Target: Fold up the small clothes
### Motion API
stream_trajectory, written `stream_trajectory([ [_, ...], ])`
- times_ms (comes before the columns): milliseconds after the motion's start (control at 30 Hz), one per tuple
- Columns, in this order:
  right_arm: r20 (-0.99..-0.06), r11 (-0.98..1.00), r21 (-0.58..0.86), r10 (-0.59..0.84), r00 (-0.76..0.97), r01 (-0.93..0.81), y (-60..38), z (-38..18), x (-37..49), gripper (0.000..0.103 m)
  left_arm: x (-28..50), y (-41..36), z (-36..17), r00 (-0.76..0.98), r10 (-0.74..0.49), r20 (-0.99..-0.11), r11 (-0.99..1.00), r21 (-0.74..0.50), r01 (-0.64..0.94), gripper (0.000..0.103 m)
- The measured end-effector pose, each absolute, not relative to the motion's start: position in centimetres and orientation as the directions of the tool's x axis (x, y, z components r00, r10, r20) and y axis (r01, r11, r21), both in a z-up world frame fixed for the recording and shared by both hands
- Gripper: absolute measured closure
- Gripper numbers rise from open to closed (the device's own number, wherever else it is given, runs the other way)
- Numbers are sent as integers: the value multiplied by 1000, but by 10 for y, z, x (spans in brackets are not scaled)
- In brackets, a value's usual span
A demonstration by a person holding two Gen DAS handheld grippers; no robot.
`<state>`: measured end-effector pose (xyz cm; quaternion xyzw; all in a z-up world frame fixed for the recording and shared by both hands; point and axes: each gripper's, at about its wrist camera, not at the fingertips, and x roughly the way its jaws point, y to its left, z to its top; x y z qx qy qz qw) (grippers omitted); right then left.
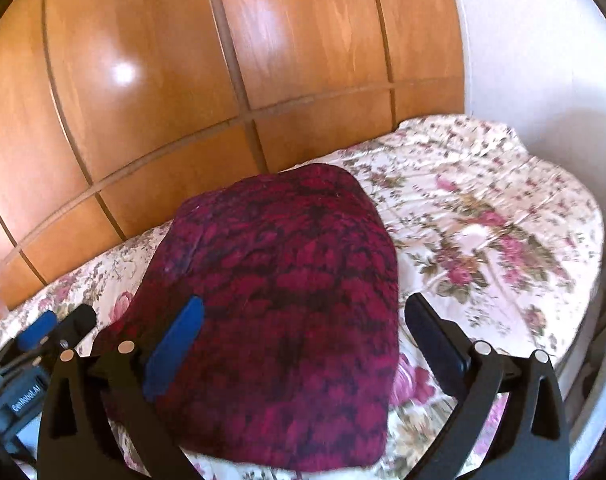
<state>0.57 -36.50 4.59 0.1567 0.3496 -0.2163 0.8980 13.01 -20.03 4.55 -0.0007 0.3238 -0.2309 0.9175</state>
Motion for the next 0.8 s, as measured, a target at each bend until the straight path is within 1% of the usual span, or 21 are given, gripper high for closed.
stream_trajectory([
  [233,-672,845,44,-370,642,533,-335,51,-23,2,102,-189,48,714,-363,-598,918,-100,384,4],
  [367,-675,836,16,-396,623,549,-329,47,-31,2,90,-185,47,711,-356,-606,918,-86,387,4],
  [500,-688,832,24,-389,612,555,-326,45,-37,2,83,-183,45,697,-348,-627,919,-80,386,4],
  [800,-676,839,20,-390,626,544,-315,50,-43,2,72,-179,50,721,-325,-613,928,-61,367,4],
])
